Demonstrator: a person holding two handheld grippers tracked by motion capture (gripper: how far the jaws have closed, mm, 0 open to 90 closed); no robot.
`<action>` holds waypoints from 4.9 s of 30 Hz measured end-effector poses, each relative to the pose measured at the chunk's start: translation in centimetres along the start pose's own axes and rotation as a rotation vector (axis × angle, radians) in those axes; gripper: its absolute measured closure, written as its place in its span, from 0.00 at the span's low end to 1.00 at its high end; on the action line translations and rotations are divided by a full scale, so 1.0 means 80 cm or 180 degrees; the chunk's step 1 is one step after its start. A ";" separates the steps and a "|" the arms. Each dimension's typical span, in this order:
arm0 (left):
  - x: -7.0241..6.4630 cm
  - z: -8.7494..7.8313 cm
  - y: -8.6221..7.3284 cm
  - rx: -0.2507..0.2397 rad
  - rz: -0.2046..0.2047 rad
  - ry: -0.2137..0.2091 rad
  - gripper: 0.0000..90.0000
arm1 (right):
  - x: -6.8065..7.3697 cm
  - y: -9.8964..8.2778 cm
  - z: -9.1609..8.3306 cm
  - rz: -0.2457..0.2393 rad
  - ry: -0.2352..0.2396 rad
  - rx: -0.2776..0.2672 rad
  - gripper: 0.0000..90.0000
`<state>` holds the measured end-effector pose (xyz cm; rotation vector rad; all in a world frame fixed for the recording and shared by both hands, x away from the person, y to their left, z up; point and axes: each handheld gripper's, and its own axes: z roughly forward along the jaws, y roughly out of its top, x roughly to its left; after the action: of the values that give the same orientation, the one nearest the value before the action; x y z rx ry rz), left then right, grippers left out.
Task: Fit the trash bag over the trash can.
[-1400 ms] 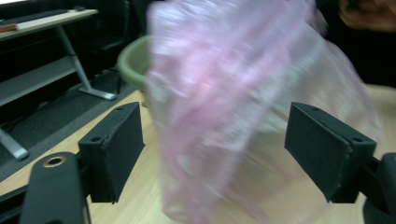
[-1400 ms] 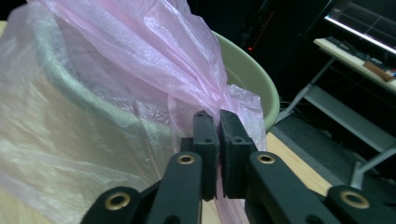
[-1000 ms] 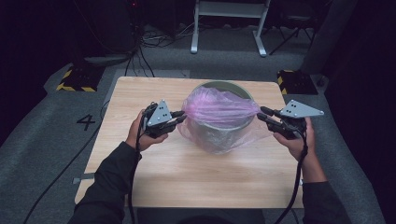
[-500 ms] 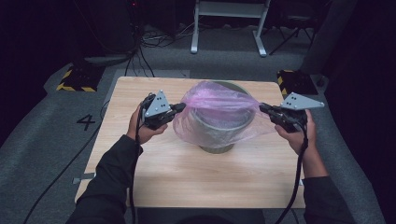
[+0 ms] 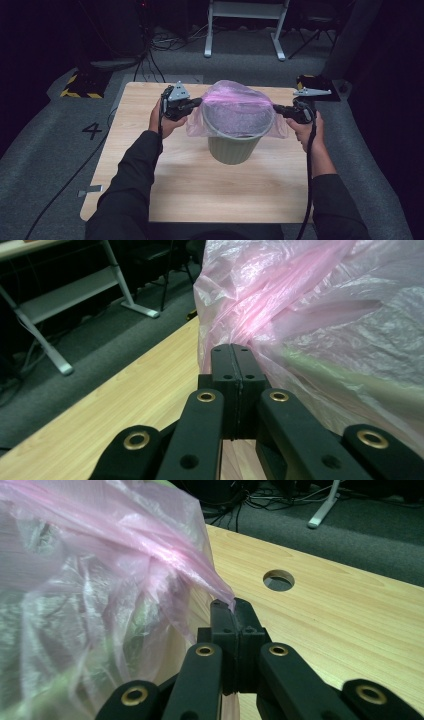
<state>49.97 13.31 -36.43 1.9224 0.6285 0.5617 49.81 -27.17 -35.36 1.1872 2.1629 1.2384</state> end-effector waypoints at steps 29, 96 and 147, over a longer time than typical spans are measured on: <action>0.016 0.029 -0.037 0.0393 -0.0277 -0.0133 0.98 | -0.017 -0.032 0.050 0.0211 0.0235 0.0435 1.00; -0.106 -0.052 -0.032 -0.0246 0.0030 -0.0326 0.47 | 0.151 0.074 -0.047 -0.1947 0.0080 -0.0069 0.65; -0.080 -0.064 -0.044 -0.0269 0.0384 -0.0205 0.17 | 0.115 0.065 -0.029 -0.0750 0.0769 0.0100 0.99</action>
<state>41.30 13.95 -38.30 1.8995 0.4430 0.5902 45.54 -19.56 -28.98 0.7977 2.4206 1.3029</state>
